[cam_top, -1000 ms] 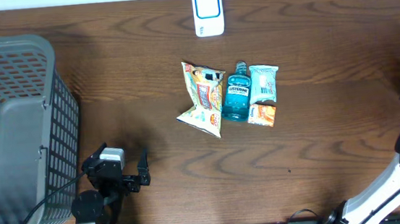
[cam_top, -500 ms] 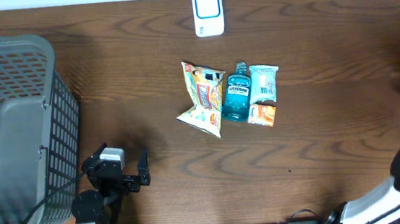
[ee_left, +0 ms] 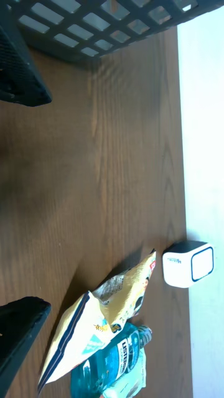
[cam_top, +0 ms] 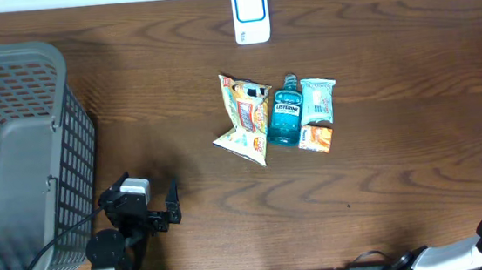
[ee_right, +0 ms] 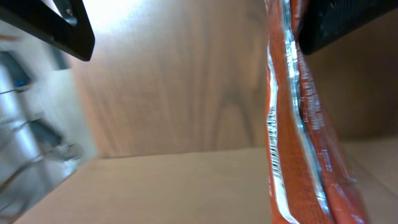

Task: Scan the item barcode
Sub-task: 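Move the right gripper to the orange tissue pack and grasp it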

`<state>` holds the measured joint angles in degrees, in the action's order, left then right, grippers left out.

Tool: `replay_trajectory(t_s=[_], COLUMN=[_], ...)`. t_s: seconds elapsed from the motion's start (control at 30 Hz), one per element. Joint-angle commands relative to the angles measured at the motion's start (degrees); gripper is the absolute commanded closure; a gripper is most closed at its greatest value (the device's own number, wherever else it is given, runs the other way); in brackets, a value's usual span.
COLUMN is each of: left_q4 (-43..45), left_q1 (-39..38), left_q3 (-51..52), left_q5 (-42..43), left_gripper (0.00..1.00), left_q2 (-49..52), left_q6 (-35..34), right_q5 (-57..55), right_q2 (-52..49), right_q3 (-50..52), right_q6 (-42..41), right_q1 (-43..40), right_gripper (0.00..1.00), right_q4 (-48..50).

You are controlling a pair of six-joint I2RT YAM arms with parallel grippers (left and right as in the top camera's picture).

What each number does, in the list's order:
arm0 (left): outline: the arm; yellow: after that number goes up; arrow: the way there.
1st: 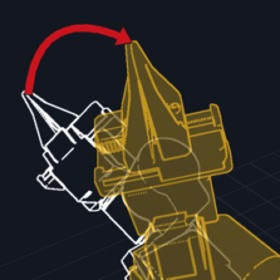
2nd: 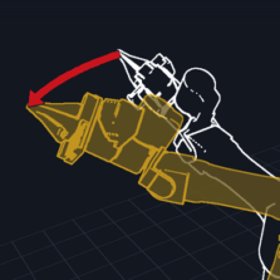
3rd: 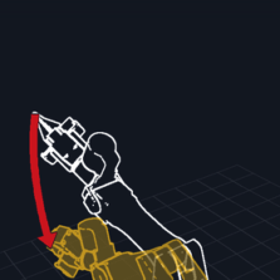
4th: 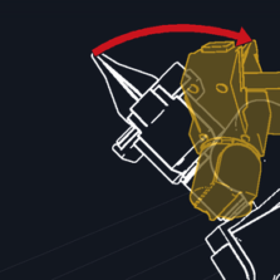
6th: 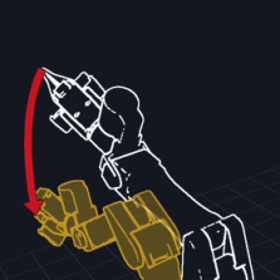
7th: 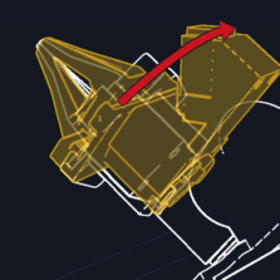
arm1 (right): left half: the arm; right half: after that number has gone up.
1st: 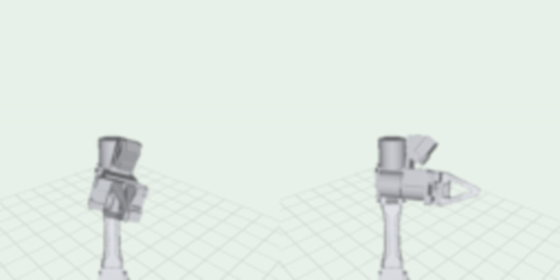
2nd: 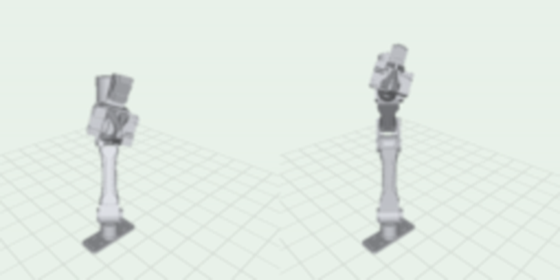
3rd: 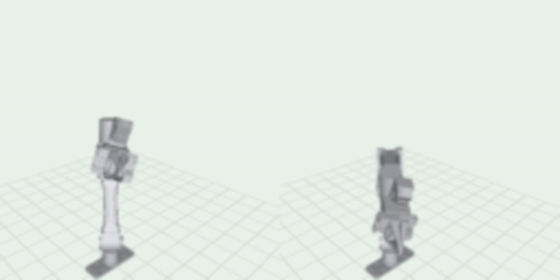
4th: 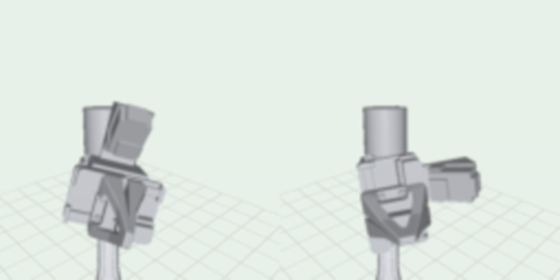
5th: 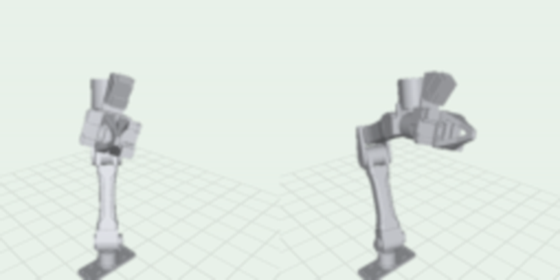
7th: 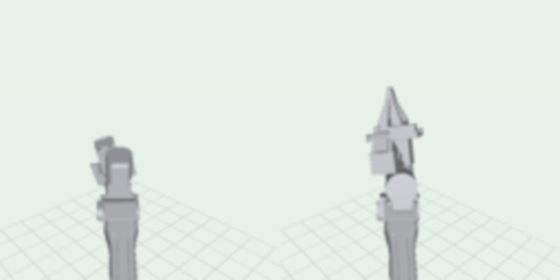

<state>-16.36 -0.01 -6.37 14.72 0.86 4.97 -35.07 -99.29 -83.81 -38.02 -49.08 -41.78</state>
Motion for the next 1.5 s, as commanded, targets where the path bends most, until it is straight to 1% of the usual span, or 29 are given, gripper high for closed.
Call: replay_trajectory(t_s=[0.0, 0.17, 0.33, 0.4, 0.53, 0.63, 0.7, 0.8, 0.87, 0.97, 1.07, 1.13, 1.23, 1.33, 1.4, 1.47], left_q4=[-1.18, -1.18, -1.18, -1.18, -1.18, -1.18, -1.18, -1.18, -1.18, -1.18, -1.18, -1.18, -1.18, -1.18, -1.18, -1.18], left_q1=[0.33, 0.33, 0.33, 0.33, 0.33, 0.33, 0.33, 0.33, 0.33, 0.33, 0.33, 0.33, 0.33, 0.33, 0.33, 0.33], left_q3=[0.92, 0.92, 0.92, 0.92, 0.92, 0.92, 0.9, 0.92, 0.9, 0.92, 0.92, 0.92, 0.9, 0.9, 0.92, 0.92], left_q5=[0.28, 0.28, 0.28, 0.28, 0.28, 0.28, 0.28, 0.28, 0.28, 0.28, 0.28, 0.28, 0.28, 0.28, 0.28, 0.28], left_gripper=[0.02, 0.02, 0.02, 0.02, 0.02, 0.02, 0.02, 0.02, 0.02, 0.02, 0.02, 0.02, 0.02, 0.02, 0.02, 0.02], left_q2=[-0.26, -0.26, -0.26, -0.26, -0.26, -0.26, -0.26, -0.26, -0.26, -0.26, -0.26, -0.26, -0.26, -0.26, -0.26, -0.26], left_q6=[0.79, 0.79, 0.79, 0.79, 0.79, 0.79, 0.79, 0.79, 0.79, 0.79, 0.79, 0.79, 0.79, 0.79, 0.79, 0.79], right_q5=[5.77, 11.65, 18.6, 21.68, 32.48, 43.63, 51.1, 58.45, 58.95, 58.49, 54.86, 54.38, 53.79, 46.97, 39.67, 32.57], right_q2=[-0.09, -0.96, -1.46, -1.36, -0.37, 0.72, 1.22, 1.25, 1.25, 1.11, 0.31, -0.31, -1.73, -3.54, -5.14, -6.99], right_q3=[-0.17, 0.13, 0.13, 0.13, 0.13, 0.13, 0.13, 0.13, 0.13, 0.15, 0.22, 0.26, 0.37, 0.85, 1.11, 1.14], right_q6=[-5.22, -6.29, -6.03, -4.5, -0.02, 2.86, 4.72, 6.47, 7.1, 10.58, 12.39, 13.29, 21.11, 29.35, 31.32, 31.26], right_q1=[-0.98, -1.62, -1.31, -0.74, 1.16, 3.65, 6.08, 11.91, 16.46, 24.61, 33.29, 37.94, 44.85, 51.56, 55.65, 59.04], right_gripper=[0.01, 0.01, 0.01, 0.01, 0.01, 0.01, 0.01, 0.01, 0.01, 0.01, 0.01, 0.01, 0.01, 0.01, 0.01, 0.01], right_q4=[2.6, 4.31, 3.74, 3.8, 3.8, 3.78, 3.04, 1.42, -0.2, -1.44, -1.49, -2.95, -5.57, -5.64, -5.73, -5.99])
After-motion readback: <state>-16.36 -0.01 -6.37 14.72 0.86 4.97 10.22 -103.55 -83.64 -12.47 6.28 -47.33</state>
